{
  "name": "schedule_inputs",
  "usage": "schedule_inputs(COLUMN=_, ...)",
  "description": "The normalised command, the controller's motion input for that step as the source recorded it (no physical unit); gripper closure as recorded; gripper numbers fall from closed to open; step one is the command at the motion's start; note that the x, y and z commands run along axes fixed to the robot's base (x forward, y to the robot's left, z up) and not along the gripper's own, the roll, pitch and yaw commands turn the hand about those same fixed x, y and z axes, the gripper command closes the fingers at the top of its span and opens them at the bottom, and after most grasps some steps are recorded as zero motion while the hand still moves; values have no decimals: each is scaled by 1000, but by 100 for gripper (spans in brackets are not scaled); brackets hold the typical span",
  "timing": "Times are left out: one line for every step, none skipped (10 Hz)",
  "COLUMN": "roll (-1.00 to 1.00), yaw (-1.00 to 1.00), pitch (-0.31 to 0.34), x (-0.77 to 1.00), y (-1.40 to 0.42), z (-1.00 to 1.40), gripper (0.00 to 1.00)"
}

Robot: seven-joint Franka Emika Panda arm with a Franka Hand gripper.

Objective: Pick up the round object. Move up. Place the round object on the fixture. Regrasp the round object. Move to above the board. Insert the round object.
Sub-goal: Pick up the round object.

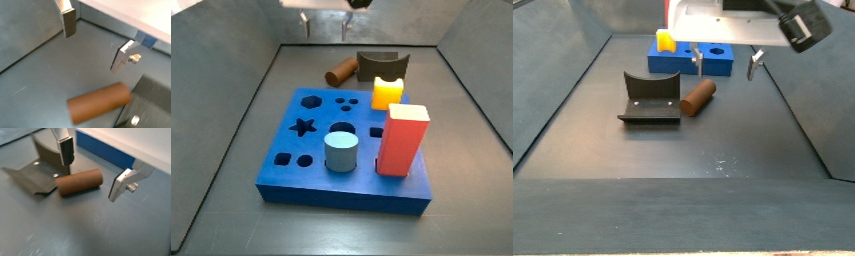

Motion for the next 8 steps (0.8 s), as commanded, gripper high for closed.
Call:
schedule_inputs(roll=-240, yaw=-563, pitch=-354, x=0, y=-466, z=-206, gripper=0)
schedule_inputs(roll=-203, yaw=-514, pitch=-251, x=143, y=-423, z=-271, gripper=0)
schedule_inputs(roll=-120, yaw=-506, pitch=-163, x=311, y=-351, z=-403, gripper=0)
schedule_inputs(roll=-3, yaw=-446, pitch=-34, x=480, y=-340, z=-560, gripper=0)
schedule_inputs(roll=0, yaw=-469, pitch=0, x=557, y=-226, z=-611, gripper=0)
schedule_inputs(roll=69, yaw=-466, pitch=0, x=494, y=-229, z=-563, gripper=0)
schedule_inputs(roll=320, yaw=-429, pitch=131, x=249, y=-203, z=-411, gripper=0)
schedule_inputs(roll=323, yaw=-363, pitch=134, x=20, y=-100, z=-437, gripper=0)
